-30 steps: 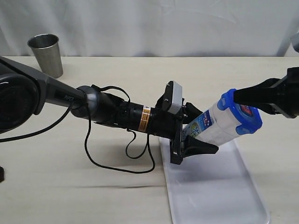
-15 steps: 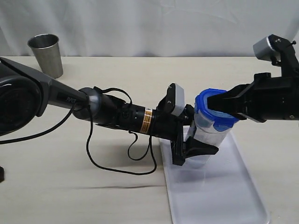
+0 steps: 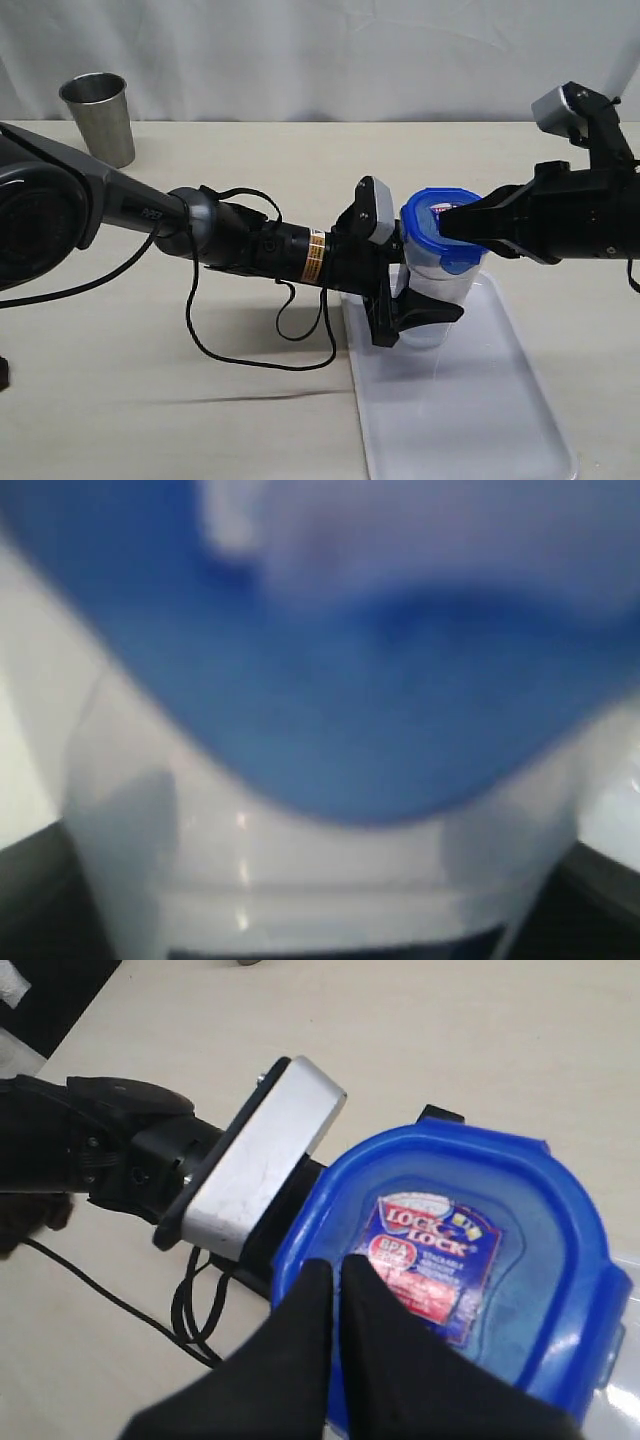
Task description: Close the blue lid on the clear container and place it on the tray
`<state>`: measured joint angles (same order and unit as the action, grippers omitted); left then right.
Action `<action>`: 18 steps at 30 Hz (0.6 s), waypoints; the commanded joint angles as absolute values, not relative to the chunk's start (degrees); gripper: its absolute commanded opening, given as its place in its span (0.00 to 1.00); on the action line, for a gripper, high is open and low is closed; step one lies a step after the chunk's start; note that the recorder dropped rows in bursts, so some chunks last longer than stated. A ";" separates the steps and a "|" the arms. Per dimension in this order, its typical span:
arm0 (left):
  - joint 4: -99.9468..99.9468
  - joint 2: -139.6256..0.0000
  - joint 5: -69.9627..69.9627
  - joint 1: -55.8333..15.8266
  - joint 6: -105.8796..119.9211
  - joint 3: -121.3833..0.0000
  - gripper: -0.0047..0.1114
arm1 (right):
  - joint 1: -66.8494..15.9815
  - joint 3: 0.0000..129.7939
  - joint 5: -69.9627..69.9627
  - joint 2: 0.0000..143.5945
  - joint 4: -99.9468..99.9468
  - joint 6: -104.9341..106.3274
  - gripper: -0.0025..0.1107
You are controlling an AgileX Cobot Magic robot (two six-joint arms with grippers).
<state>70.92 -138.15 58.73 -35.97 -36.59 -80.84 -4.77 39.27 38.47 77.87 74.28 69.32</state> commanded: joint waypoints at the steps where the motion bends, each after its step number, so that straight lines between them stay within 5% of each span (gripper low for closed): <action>1: 69.99 -137.30 61.87 -35.69 -36.93 -81.35 0.76 | -4.87 38.42 36.99 79.13 69.98 69.74 0.06; 18: 83.42 -137.09 60.82 -31.10 -37.70 -81.35 0.76 | -4.87 38.42 36.91 79.13 69.54 69.74 0.06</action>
<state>81.91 -137.82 60.10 -32.02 -37.22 -81.07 -4.77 39.37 38.47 78.00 74.28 69.32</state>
